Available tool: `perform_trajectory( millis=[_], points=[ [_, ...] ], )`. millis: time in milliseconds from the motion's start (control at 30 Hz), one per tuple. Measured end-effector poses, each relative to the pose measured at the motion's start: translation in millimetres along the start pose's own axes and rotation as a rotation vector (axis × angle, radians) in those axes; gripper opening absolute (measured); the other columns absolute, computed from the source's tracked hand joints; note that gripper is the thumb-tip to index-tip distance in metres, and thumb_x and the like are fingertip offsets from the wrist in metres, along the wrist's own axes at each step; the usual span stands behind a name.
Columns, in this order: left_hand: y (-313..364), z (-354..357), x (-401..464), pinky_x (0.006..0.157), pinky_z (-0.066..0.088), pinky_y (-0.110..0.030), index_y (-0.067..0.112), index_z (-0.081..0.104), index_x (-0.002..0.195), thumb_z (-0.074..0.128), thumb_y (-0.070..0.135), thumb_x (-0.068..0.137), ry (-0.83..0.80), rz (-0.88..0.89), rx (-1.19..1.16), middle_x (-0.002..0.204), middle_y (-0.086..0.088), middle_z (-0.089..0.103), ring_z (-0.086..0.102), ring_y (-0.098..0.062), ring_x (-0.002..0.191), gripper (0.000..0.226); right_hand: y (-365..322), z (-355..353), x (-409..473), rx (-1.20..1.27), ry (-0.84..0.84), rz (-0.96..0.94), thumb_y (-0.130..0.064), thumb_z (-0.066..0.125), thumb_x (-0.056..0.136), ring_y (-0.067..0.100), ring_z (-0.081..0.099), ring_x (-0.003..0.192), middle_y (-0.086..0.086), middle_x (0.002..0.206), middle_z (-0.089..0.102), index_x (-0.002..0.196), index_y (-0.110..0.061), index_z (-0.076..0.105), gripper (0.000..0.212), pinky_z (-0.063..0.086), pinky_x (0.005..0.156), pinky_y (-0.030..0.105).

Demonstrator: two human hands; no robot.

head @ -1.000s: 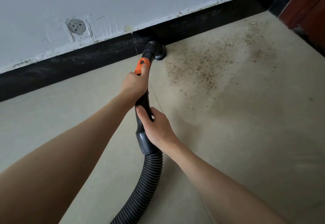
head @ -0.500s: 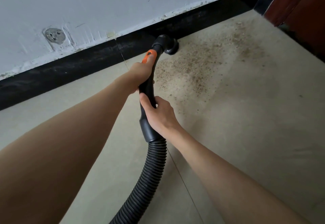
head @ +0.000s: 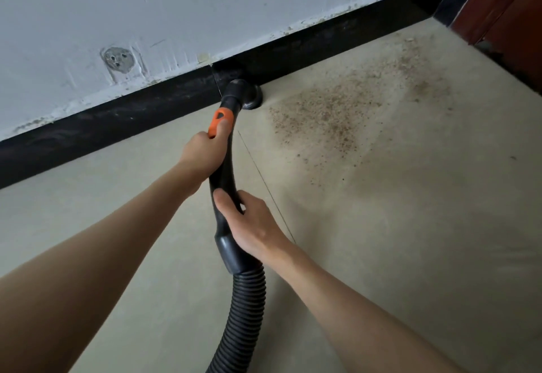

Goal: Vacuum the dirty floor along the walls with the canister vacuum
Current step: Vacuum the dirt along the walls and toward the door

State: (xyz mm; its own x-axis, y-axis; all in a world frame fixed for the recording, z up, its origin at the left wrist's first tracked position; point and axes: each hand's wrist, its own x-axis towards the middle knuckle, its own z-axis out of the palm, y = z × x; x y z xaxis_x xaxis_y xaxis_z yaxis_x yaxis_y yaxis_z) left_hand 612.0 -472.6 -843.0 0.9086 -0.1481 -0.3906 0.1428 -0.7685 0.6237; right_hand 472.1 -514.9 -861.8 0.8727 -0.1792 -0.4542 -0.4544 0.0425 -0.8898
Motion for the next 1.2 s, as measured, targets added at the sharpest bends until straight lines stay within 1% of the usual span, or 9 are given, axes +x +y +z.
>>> perform_trajectory(
  millis=[200,367,467,600,700,800,867,1033,1200],
  points=[
    [-49.5,-25.9,-17.0,0.077,0.044,-0.036,0.001,0.054,0.119,0.029,0.062,0.092,0.097,-0.130,-0.044,0.110,-0.017,0.058,0.057,-0.033,0.095,0.071,0.7,32.5,-13.4,-0.095,-0.137,0.015,-0.055,0.049,0.093,0.015,0.057,0.070,-0.001,0.079,0.057,0.081,-0.018,0.052,0.039,0.044,0.064,0.026],
    [-58.1,-35.0,-25.6,0.085,0.049,-0.041,0.001,0.052,0.118,0.033,0.067,0.089,0.002,-0.199,-0.306,0.108,-0.021,0.061,0.059,-0.034,0.093,0.074,-3.7,42.0,-22.4,-0.141,-0.168,0.026,-0.056,0.048,0.093,0.014,0.057,0.071,-0.001,0.081,0.058,0.082,-0.019,0.052,0.039,0.044,0.061,0.024],
    [-51.1,-32.9,-32.5,0.081,0.050,-0.041,0.002,0.052,0.111,0.035,0.065,0.089,-0.049,-0.221,-0.373,0.097,-0.018,0.060,0.058,-0.031,0.083,0.069,-1.8,41.3,-29.5,-0.003,-0.174,0.093,-0.054,0.052,0.092,0.013,0.059,0.072,-0.001,0.082,0.060,0.090,-0.016,0.056,0.038,0.047,0.064,0.022],
    [-40.6,-20.6,-41.4,0.064,0.047,-0.033,0.003,0.050,0.092,0.026,0.053,0.098,-0.044,-0.226,-0.423,0.077,-0.014,0.056,0.054,-0.024,0.065,0.056,16.5,33.5,-44.5,0.198,-0.209,0.183,-0.049,0.061,0.089,0.016,0.061,0.074,-0.001,0.082,0.062,0.087,-0.018,0.058,0.031,0.049,0.072,0.028],
    [-31.8,-8.7,-42.0,0.073,0.049,-0.036,0.003,0.048,0.105,0.026,0.053,0.098,-0.036,-0.201,-0.419,0.086,-0.016,0.057,0.055,-0.026,0.072,0.055,27.9,28.8,-50.7,0.273,-0.106,0.155,-0.052,0.069,0.077,0.019,0.060,0.066,0.003,0.078,0.062,0.084,-0.018,0.058,0.036,0.050,0.066,0.033],
    [-22.9,-2.5,-38.9,0.083,0.050,-0.041,0.002,0.047,0.111,0.026,0.054,0.097,-0.041,-0.193,-0.415,0.094,-0.018,0.057,0.056,-0.029,0.082,0.058,29.7,19.4,-54.3,0.239,0.068,0.074,-0.044,0.068,0.085,0.007,0.058,0.065,-0.006,0.073,0.060,0.080,-0.018,0.057,0.029,0.045,0.061,0.018],
    [-16.8,3.4,-38.5,0.084,0.050,-0.041,0.002,0.048,0.112,0.025,0.054,0.097,-0.073,-0.184,-0.406,0.093,-0.017,0.057,0.056,-0.029,0.082,0.058,31.1,13.4,-58.9,0.170,0.105,0.035,-0.044,0.069,0.085,0.002,0.059,0.067,-0.011,0.074,0.061,0.083,-0.021,0.058,0.025,0.044,0.060,0.013],
    [13.5,30.9,-42.0,0.083,0.051,-0.039,0.003,0.051,0.102,0.028,0.054,0.096,-0.177,-0.132,-0.386,0.085,-0.013,0.057,0.056,-0.027,0.077,0.056,32.9,-8.3,-63.5,0.113,0.200,0.001,-0.043,0.067,0.085,0.003,0.060,0.069,-0.012,0.073,0.062,0.084,-0.025,0.059,0.019,0.045,0.061,0.015],
    [42.6,53.3,-31.0,0.087,0.050,-0.040,0.003,0.050,0.111,0.030,0.060,0.094,-0.227,-0.107,-0.382,0.092,-0.012,0.057,0.055,-0.026,0.081,0.062,28.3,-37.2,-52.3,0.167,0.296,-0.012,-0.040,0.064,0.089,0.013,0.061,0.072,-0.004,0.073,0.063,0.083,-0.016,0.062,0.025,0.046,0.065,0.025]
  ],
)
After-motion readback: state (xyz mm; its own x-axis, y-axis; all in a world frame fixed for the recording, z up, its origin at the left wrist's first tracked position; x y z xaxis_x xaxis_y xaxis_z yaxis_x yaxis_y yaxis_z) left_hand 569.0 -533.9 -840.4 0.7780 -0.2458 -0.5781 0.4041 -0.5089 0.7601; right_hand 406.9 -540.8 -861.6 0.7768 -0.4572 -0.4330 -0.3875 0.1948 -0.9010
